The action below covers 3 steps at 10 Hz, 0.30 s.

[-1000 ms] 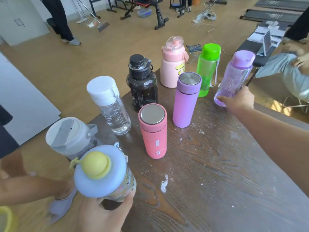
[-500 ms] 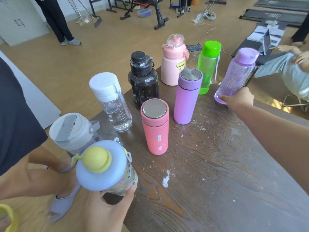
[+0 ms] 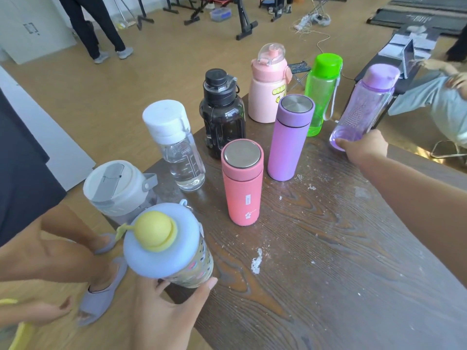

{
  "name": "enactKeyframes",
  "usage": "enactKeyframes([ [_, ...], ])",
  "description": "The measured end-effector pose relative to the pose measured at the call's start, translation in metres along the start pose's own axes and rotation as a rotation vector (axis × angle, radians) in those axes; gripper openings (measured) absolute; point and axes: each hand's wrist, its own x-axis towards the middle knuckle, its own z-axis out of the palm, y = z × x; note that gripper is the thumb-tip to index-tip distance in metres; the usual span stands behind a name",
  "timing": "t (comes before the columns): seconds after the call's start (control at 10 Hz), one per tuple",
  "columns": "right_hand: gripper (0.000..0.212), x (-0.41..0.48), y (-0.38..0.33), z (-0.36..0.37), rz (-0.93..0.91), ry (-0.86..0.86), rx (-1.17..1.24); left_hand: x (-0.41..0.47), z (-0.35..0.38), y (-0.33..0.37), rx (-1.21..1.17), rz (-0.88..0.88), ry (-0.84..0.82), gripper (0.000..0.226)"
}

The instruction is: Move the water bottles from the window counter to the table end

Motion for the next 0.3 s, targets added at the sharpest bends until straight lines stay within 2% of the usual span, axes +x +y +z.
enactKeyframes([
  [0.1,0.078,-0.013,0.004,0.0,0.006,-0.023,0.05,0.01,-0.006,-0.024,0.079,0.003,0.051,0.087],
  [0.2,0.076,-0.035,0.017,-0.004,-0.045,-0.055,0.084,0.003,-0.005,-0.045,0.114,0.022,0.141,0.093],
  [0.3,0.078,-0.066,0.032,-0.008,-0.112,-0.1,0.053,-0.016,0.016,-0.043,0.102,0.118,0.147,0.054],
])
